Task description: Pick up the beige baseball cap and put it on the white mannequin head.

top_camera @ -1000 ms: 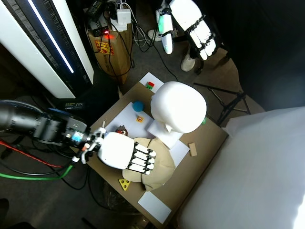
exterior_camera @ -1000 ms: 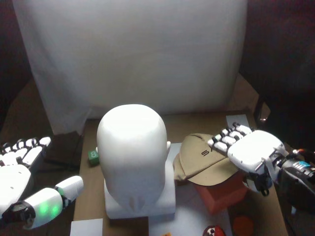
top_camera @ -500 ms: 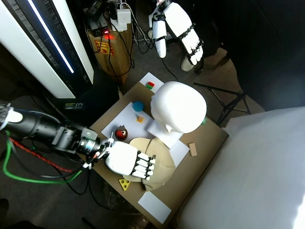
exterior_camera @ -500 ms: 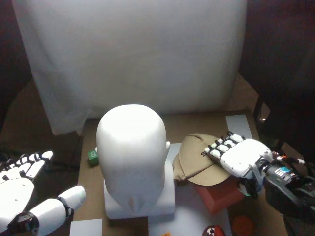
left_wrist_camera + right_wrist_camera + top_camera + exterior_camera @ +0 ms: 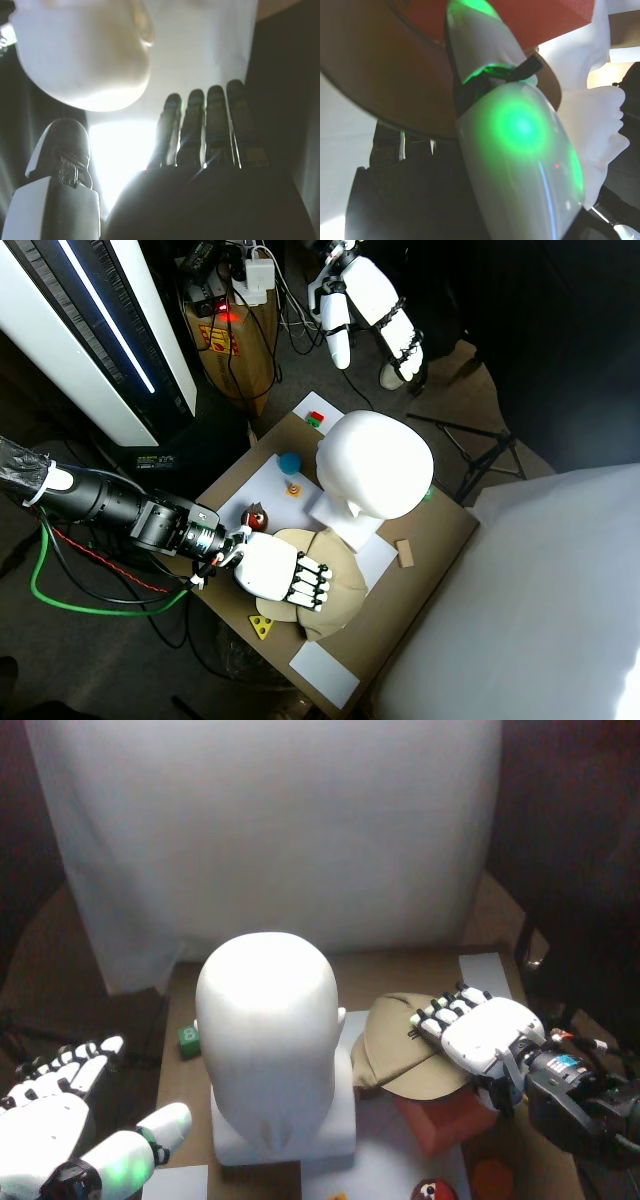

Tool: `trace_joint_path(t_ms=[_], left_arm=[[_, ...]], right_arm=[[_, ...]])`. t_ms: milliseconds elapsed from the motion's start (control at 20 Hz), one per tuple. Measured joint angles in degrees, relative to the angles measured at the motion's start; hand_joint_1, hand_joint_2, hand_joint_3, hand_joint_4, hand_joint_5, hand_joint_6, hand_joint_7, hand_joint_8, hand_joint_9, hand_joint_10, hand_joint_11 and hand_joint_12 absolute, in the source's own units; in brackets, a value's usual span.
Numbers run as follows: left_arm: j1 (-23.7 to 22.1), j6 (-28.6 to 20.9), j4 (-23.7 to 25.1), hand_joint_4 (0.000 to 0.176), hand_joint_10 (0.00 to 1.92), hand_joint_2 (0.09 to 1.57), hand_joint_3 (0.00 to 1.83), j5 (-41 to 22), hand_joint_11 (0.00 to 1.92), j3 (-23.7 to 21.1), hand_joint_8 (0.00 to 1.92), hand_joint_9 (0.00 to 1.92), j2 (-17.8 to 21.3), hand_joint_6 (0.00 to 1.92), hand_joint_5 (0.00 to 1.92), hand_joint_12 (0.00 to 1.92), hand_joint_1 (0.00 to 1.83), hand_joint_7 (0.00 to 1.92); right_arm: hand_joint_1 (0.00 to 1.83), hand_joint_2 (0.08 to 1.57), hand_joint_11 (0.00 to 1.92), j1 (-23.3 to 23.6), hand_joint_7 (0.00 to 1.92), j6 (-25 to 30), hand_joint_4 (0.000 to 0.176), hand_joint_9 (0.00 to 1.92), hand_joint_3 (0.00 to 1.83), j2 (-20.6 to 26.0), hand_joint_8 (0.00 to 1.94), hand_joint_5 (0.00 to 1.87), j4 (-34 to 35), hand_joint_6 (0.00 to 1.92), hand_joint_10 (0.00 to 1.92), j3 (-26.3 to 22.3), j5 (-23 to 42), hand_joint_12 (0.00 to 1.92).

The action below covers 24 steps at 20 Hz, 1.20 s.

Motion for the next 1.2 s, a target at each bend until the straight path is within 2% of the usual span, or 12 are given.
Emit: trace_joint_path(t_ms=[250,300,350,400,450,500,550,600,650,800,1000,1200], left_arm=[[1.3,-1.1,-2.3,0.04,0.0,1.14,0.0,-0.8,0.0,-0.1,0.0,0.02,0.0,0.0,0.0,0.18,0.0,0.0],[1.3,-1.1,-2.3,0.04,0.0,1.14,0.0,-0.9,0.0,-0.1,0.0,0.0,0.0,0.0,0.0,0.14,0.0,0.0],[1.3,-1.1,-2.2,0.04,0.0,1.14,0.0,-1.0,0.0,-0.3,0.0,0.01,0.0,0.0,0.0,0.18,0.0,0.0],[1.3,-1.2,-2.1,0.04,0.0,1.15,0.0,-0.9,0.0,-0.4,0.0,0.02,0.0,0.0,0.0,0.19,0.0,0.0],[1.3,-1.4,-2.1,0.039,0.0,1.15,0.0,-0.9,0.0,-0.4,0.0,0.02,0.0,0.0,0.0,0.17,0.0,0.01],[1.3,-2.0,-2.3,0.039,0.0,1.15,0.0,-1.0,0.0,-0.4,0.0,0.02,0.0,0.0,0.0,0.16,0.0,0.01],[1.3,-2.3,-2.6,0.039,0.0,1.15,0.0,-1.0,0.0,-0.4,0.0,0.01,0.0,0.0,0.0,0.16,0.0,0.01],[1.4,-2.4,-2.9,0.039,0.0,1.15,0.0,-1.0,0.0,-0.5,0.0,0.0,0.0,0.0,0.0,0.16,0.0,0.0],[1.4,-2.4,-3.2,0.039,0.0,1.15,0.0,-1.0,0.0,-0.5,0.0,0.0,0.0,0.0,0.0,0.16,0.0,0.0],[1.4,-2.5,-3.4,0.039,0.0,1.15,0.0,-1.0,0.0,-0.5,0.0,0.0,0.0,0.0,0.0,0.15,0.0,0.0],[1.8,-2.7,-4.2,0.038,0.0,1.15,0.0,-1.5,0.0,-0.5,0.0,0.0,0.0,0.0,0.0,0.1,0.0,0.0],[1.8,-3.1,-3.7,0.037,0.0,1.15,0.0,-1.9,0.0,-0.8,0.0,0.01,0.0,0.0,0.0,0.11,0.0,0.0]], right_arm=[[1.32,1.11,0.0,0.0,0.16,0.2,0.0,0.14,0.01,0.0,0.0,0.15,0.0,0.0,0.0,0.0,0.1,0.51],[1.32,1.12,0.0,0.0,0.22,0.2,0.0,0.21,0.01,0.0,0.01,0.21,0.0,0.01,0.01,0.0,0.1,0.64],[1.33,1.14,0.0,0.0,0.33,0.2,0.0,0.33,0.01,0.0,0.0,0.31,0.0,0.01,0.02,0.0,0.3,0.87],[1.31,1.17,0.11,0.1,0.55,0.2,0.0,0.55,0.01,0.0,0.01,0.51,0.0,0.02,0.04,0.0,0.6,1.11],[1.31,1.17,0.28,0.3,0.71,0.2,0.0,0.72,0.0,0.0,0.02,0.65,0.0,0.03,0.06,0.0,0.9,1.17],[1.53,1.13,0.47,0.5,0.89,0.2,0.0,0.79,0.0,0.0,0.04,0.79,-0.2,0.03,1.03,0.0,1.6,1.24],[1.49,1.15,0.7,0.7,0.88,0.3,0.0,0.86,0.0,0.0,0.8,0.74,-0.2,0.83,1.2,0.0,2.0,1.62],[1.48,1.16,0.72,0.7,0.89,0.3,0.0,0.89,0.0,0.0,0.97,0.77,-0.2,0.94,1.24,0.0,2.7,1.74],[1.38,1.13,0.86,0.7,0.96,0.3,0.0,0.92,0.0,0.0,1.02,0.86,-0.2,0.92,1.35,0.1,3.1,1.45],[1.37,1.13,0.92,0.7,0.97,0.3,0.0,0.91,0.0,0.0,1.03,0.87,-0.2,0.9,1.37,0.3,3.6,1.47],[1.37,1.14,0.86,1.1,0.96,0.7,0.0,0.88,0.0,-0.3,1.04,0.84,-0.2,0.94,1.41,0.7,4.3,1.47],[1.37,1.14,0.86,1.1,0.95,3.3,0.0,0.88,0.0,-0.4,1.05,0.84,-0.1,0.95,1.41,0.8,8.9,1.45]])
